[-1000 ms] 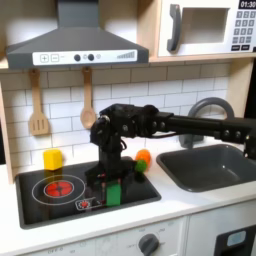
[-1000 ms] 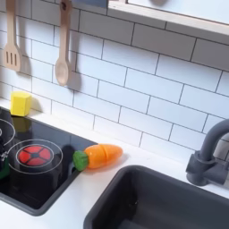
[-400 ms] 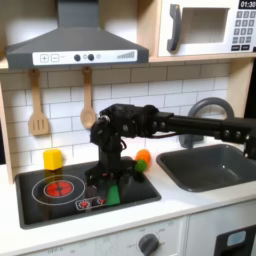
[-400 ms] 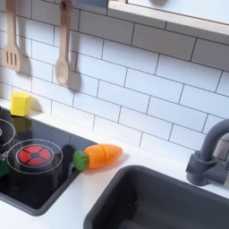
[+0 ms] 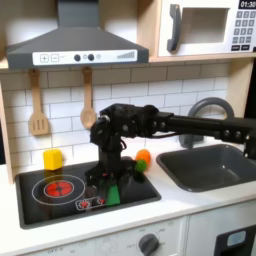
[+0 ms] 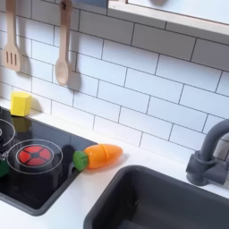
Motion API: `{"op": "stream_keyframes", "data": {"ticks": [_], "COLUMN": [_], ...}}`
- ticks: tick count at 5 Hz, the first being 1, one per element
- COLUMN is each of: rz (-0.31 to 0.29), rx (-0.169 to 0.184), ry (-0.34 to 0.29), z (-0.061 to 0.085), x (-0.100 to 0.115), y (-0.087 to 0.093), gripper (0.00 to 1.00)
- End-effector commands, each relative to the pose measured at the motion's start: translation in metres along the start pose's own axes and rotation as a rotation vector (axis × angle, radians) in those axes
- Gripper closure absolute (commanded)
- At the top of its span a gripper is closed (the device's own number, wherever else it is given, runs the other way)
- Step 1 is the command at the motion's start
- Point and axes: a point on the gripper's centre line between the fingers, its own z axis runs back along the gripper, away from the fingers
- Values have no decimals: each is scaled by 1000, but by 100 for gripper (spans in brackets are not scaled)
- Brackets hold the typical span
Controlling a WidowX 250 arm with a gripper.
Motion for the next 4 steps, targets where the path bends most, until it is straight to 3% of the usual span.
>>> {"op": "stream_keyframes", "data": {"ticks": [1, 3, 4], "rz": [1, 0, -10], "rx": [-20, -33, -56], "ry": [-15, -31, -36], "z": [10, 20, 24], "x": [6, 10, 8], "y": [-2, -6, -13], "gripper": [100, 100, 100]}}
